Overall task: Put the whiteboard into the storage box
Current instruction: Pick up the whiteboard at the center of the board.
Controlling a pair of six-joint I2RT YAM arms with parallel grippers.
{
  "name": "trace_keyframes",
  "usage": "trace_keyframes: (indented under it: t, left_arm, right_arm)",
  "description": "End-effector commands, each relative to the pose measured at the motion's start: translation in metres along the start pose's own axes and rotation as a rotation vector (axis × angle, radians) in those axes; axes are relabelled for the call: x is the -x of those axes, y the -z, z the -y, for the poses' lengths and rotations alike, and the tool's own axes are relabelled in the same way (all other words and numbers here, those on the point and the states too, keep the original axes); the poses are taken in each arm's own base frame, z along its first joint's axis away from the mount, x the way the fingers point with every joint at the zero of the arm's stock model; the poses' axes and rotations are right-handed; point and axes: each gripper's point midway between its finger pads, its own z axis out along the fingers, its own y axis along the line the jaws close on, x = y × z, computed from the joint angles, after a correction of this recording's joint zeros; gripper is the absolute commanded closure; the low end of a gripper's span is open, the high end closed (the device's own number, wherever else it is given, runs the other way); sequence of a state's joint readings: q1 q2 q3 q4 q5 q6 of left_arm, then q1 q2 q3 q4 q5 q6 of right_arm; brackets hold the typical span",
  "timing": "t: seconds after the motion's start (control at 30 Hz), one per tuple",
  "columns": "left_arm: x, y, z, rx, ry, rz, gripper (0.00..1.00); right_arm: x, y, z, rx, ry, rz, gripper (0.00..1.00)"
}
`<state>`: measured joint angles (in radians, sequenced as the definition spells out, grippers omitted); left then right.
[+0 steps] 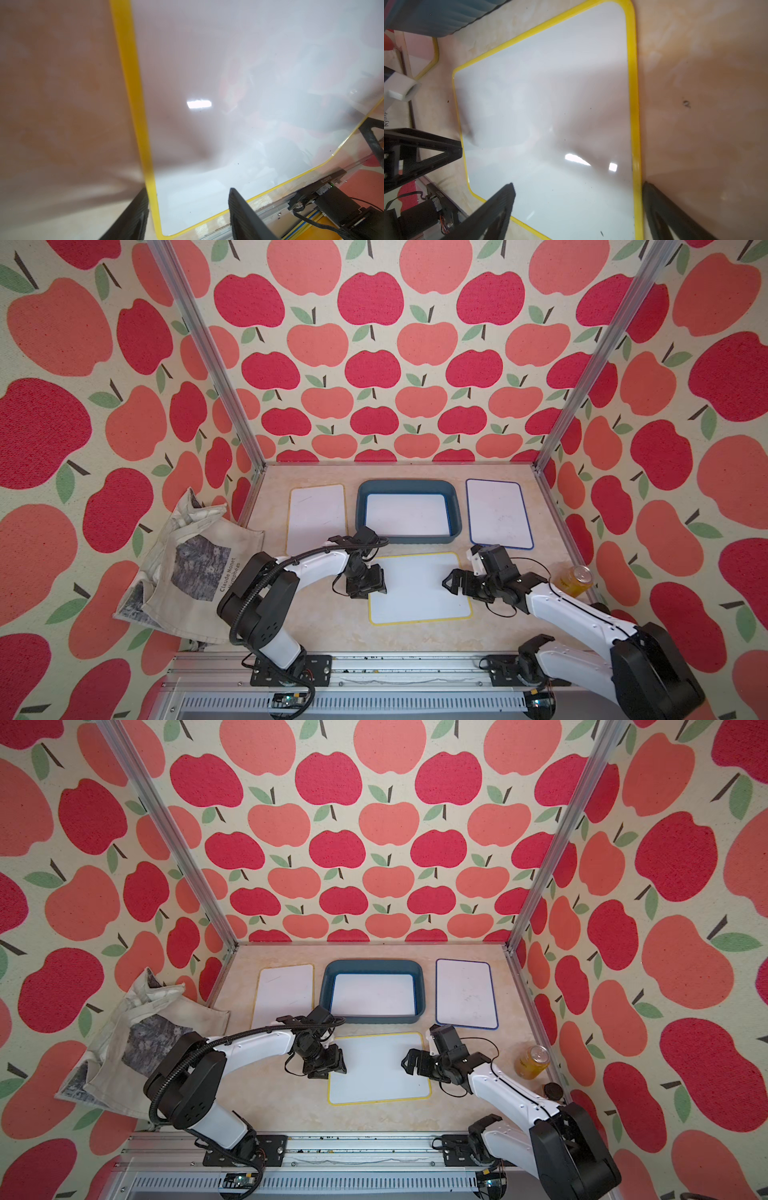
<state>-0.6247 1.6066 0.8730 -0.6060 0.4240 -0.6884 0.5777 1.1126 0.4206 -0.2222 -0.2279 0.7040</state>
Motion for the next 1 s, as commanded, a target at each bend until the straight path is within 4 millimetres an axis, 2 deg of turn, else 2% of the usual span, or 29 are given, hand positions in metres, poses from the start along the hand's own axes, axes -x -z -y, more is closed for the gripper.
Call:
trace_keyframes:
  t: [0.0, 0.2, 0.43, 0.57, 0.67, 0.97]
  left_arm:
    - [-0.001, -0.01, -0.01, 0.046, -0.041, -0.031, 0.36]
    - [0.003, -0.004, -0.029, 0.147, -0.059, -0.029, 0.36]
    - [0.005, 0.018, -0.063, 0.307, -0.025, 0.01, 0.35]
    - [-0.001, 0.022, -0.073, 0.328, -0.03, 0.009, 0.33]
    - [-0.007, 0.014, -0.07, 0.292, -0.042, -0.008, 0.32]
    - [-0.023, -0.019, -0.027, 0.203, -0.137, -0.098, 0.3]
  right_arm:
    - [-0.057, -0.009, 0.006, 0.007, -0.088, -0.182, 0.01]
    - [-0.074, -0.008, -0.012, 0.017, -0.029, -0.193, 0.01]
    - [-0.066, 0.002, 0.013, -0.145, 0.015, -0.175, 0.01]
    - [-0.06, 0.005, 0.02, -0.171, 0.021, -0.176, 0.01]
    - [-0.057, 0.002, 0.02, -0.162, 0.019, -0.188, 0.01]
    - [-0.071, -0.016, 0.01, -0.121, 0.013, -0.232, 0.01]
